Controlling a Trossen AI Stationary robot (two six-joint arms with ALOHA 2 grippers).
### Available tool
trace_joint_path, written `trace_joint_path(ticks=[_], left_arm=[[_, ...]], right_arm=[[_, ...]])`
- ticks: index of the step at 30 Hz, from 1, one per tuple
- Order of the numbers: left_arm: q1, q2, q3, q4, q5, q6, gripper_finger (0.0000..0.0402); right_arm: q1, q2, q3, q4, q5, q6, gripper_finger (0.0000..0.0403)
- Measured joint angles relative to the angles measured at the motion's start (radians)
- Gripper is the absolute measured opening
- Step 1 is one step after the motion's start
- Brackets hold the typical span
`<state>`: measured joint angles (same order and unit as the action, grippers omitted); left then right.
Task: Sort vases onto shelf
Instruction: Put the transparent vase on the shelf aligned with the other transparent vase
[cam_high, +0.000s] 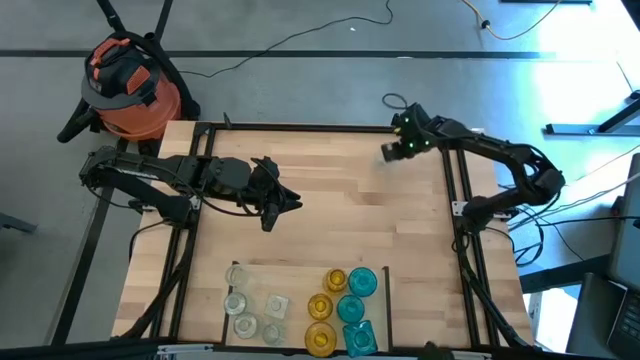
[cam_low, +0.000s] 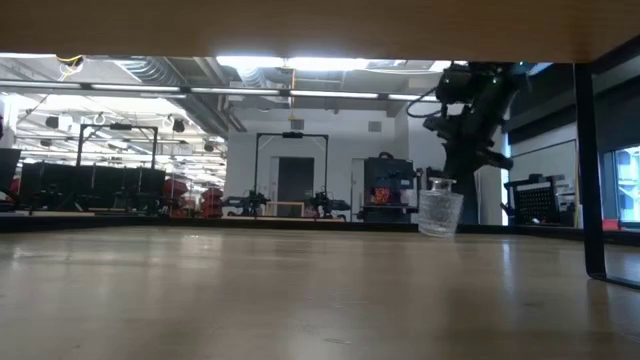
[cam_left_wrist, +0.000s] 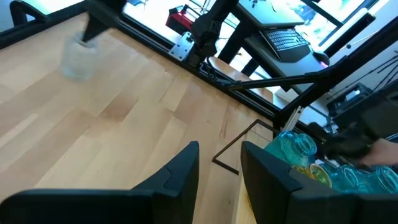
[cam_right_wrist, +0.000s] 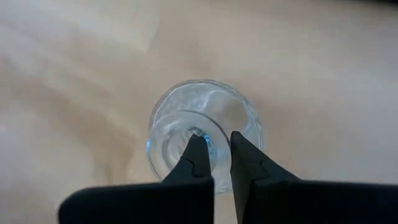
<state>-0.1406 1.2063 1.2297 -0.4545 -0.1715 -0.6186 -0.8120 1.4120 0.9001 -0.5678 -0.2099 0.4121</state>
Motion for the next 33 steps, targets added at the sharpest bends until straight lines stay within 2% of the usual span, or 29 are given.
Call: trace_joint_path(ticks=[7,11,18,22,25,29,33], left_arm=[[0.001,0.0,0.0,0.0,-0.004,0.023,0.0112],[0.001,0.0,0.0,0.0,-0.005,0.026,0.0112],[0.001,0.0,0.0,0.0,-0.029,0.026,0.0112],[0.001,0.0,0.0,-0.002,-0.012,0.018,0.0112],[-0.002,0.0,0.0,-0.017,0.038,-0.007,0.0112],[-0.029,-0.001,0.0,-0.071,0.085,-0.024,0.0112],[-0.069,-0.001,0.0,-0.209,0.084,-0.036,0.0112]], right_arm=[[0.209,-0.094,-0.002,-0.053,0.069,0.003,0.0001],[0.338,-0.134,0.002,-0.041,0.08,0.063,0.0],[0.523,-0.145,0.116,-0.066,0.121,0.131,0.0],[0.585,-0.145,0.202,-0.066,0.121,0.165,0.0],[0.624,-0.14,0.275,-0.078,0.106,0.167,0.0],[0.686,-0.082,0.441,-0.225,0.12,0.167,0.0],[0.754,0.026,0.647,-0.335,0.11,0.152,0.0]])
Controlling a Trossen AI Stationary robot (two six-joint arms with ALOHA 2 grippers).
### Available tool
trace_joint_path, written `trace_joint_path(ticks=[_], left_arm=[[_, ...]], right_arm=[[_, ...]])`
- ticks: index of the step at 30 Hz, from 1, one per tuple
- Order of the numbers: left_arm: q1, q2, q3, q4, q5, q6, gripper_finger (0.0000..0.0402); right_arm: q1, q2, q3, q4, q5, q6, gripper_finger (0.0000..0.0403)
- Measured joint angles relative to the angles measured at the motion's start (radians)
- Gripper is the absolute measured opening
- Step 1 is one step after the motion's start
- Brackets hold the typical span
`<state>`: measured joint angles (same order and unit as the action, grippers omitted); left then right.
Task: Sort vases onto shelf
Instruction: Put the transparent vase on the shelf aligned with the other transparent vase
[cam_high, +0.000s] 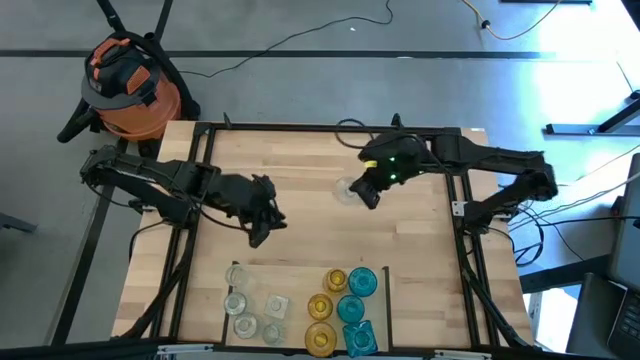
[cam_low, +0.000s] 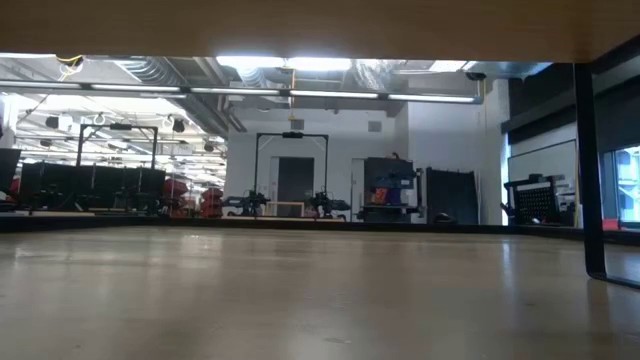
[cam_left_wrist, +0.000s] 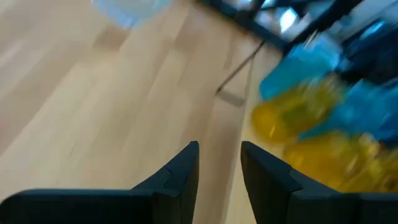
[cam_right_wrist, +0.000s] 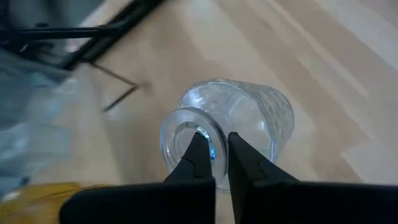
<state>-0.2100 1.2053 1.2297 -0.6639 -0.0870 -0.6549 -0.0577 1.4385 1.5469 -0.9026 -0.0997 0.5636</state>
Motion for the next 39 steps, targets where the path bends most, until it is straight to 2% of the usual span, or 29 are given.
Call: trace_joint_path(ticks=[4,11,17,22,29,34,39], left_arm=[[-0.033,0.0,0.0,-0.119,-0.015,-0.032,0.0112],[-0.089,-0.038,0.0,-0.22,-0.121,-0.071,0.0112],[-0.131,-0.078,0.0,-0.404,-0.205,-0.156,0.0112],[-0.179,-0.091,0.0,-0.529,-0.251,-0.234,0.0112],[-0.245,-0.092,0.0,-0.563,-0.314,-0.251,0.0112],[-0.264,-0.092,0.0,-0.569,-0.381,-0.252,0.0112],[-0.265,-0.092,0.0,-0.586,-0.394,-0.244,0.0112]], right_arm=[[0.047,0.13,0.196,-0.036,-0.084,-0.01,0.0],[0.095,0.373,0.46,-0.036,-0.305,0.022,0.0],[0.136,0.525,0.597,-0.035,-0.419,0.049,0.0],[0.176,0.599,0.657,0.009,-0.485,0.063,0.0],[0.216,0.632,0.675,0.119,-0.517,0.135,0.0],[0.224,0.66,0.674,0.099,-0.461,0.145,0.0],[0.229,0.677,0.674,0.079,-0.421,0.152,0.0]])
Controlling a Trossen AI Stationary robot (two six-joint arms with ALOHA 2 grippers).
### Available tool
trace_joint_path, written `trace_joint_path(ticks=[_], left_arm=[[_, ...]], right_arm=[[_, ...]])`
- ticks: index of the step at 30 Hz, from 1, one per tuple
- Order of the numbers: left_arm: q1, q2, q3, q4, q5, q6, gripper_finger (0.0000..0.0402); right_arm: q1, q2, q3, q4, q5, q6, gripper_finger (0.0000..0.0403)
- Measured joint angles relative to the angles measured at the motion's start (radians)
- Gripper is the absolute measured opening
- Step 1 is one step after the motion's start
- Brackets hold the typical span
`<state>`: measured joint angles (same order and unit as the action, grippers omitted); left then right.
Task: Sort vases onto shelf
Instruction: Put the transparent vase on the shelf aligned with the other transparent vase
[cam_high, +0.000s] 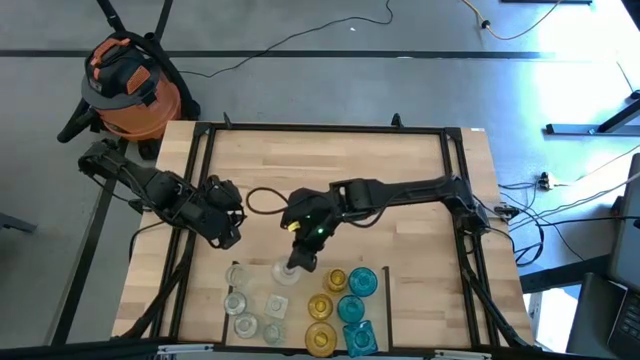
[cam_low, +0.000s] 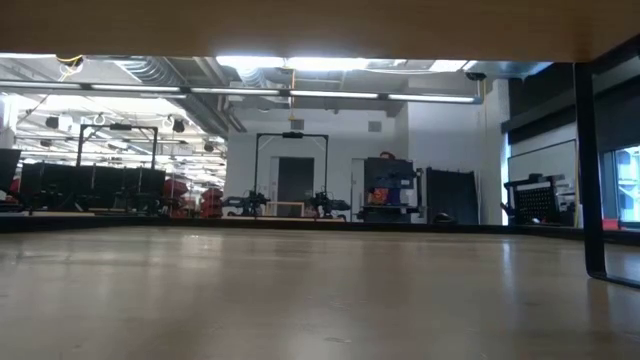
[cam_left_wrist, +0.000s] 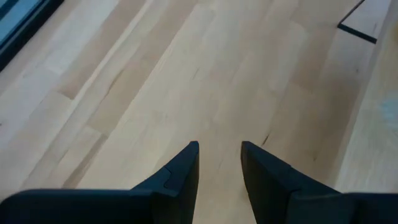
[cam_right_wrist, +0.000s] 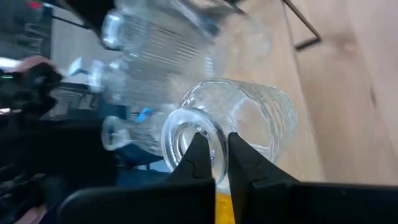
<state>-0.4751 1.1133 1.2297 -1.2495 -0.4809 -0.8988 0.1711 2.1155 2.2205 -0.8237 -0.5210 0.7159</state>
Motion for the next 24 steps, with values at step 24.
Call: trace_joint_path(ticks=[24], left_arm=[[-0.053,0.0,0.0,0.001,-0.003,0.032,0.0112]], right_arm=[[0.026,0.034,-0.007,-0.004,0.059,0.062,0.0003]])
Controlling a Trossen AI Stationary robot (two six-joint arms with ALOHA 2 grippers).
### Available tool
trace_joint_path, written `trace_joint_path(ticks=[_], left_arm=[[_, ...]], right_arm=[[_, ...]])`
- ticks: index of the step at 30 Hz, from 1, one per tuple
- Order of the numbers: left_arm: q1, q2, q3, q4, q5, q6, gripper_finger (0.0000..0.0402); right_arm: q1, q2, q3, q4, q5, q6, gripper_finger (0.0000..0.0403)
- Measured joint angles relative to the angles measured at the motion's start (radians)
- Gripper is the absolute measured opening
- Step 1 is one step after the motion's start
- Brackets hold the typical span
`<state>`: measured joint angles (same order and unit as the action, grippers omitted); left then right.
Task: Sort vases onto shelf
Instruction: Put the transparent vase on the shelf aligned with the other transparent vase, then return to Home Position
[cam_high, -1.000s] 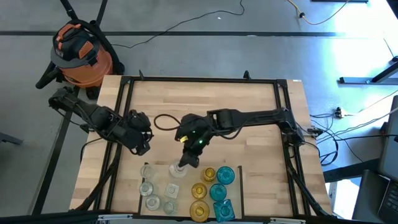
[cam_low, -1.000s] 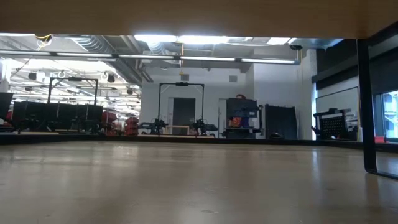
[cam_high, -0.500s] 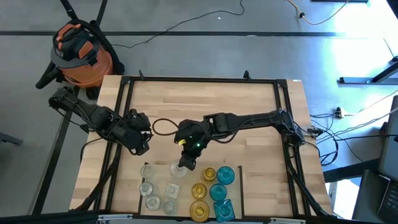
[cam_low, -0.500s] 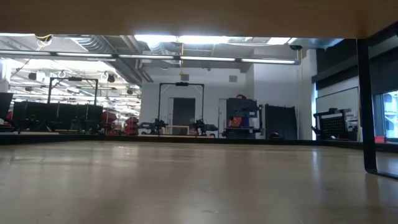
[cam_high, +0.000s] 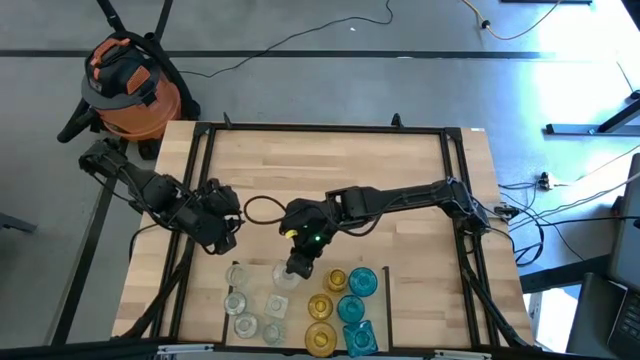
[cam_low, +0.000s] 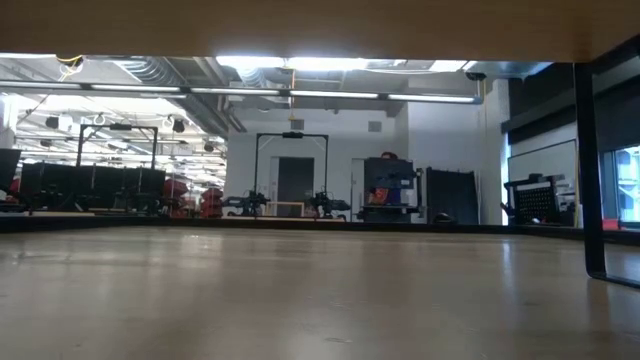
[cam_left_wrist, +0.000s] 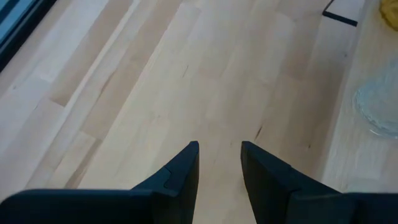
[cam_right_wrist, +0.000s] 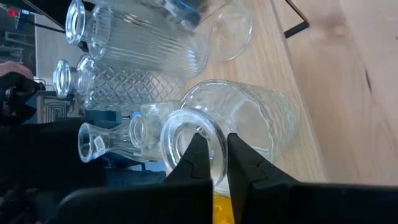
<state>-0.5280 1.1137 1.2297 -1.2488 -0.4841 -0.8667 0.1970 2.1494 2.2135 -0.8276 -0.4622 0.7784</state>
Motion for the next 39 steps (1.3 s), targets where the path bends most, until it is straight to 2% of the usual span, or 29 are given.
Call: trace_joint_path(ticks=[7,15,18,26,30,39], left_arm=[[-0.012,0.0,0.0,0.0,-0.006,-0.022,0.0112],[-0.012,0.0,0.0,0.001,-0.006,-0.042,0.0112],[-0.012,0.0,0.0,0.001,-0.006,-0.043,0.0112],[-0.012,0.0,0.0,0.002,-0.006,-0.042,0.0112],[-0.012,0.0,0.0,0.02,-0.025,-0.04,0.0112],[-0.012,0.0,0.0,0.032,-0.048,-0.039,0.0112]], right_arm=[[0.0,0.0,0.0,0.001,-0.002,-0.001,0.0013],[-0.001,0.0,0.0,0.003,-0.001,-0.003,0.0092],[-0.001,0.0,0.0,0.004,-0.002,-0.002,0.0108],[-0.009,-0.001,0.0,0.079,-0.047,0.031,0.0115],[-0.016,-0.003,0.041,0.103,-0.086,0.047,0.0115],[-0.029,-0.006,0.143,0.095,-0.063,0.002,0.0115]])
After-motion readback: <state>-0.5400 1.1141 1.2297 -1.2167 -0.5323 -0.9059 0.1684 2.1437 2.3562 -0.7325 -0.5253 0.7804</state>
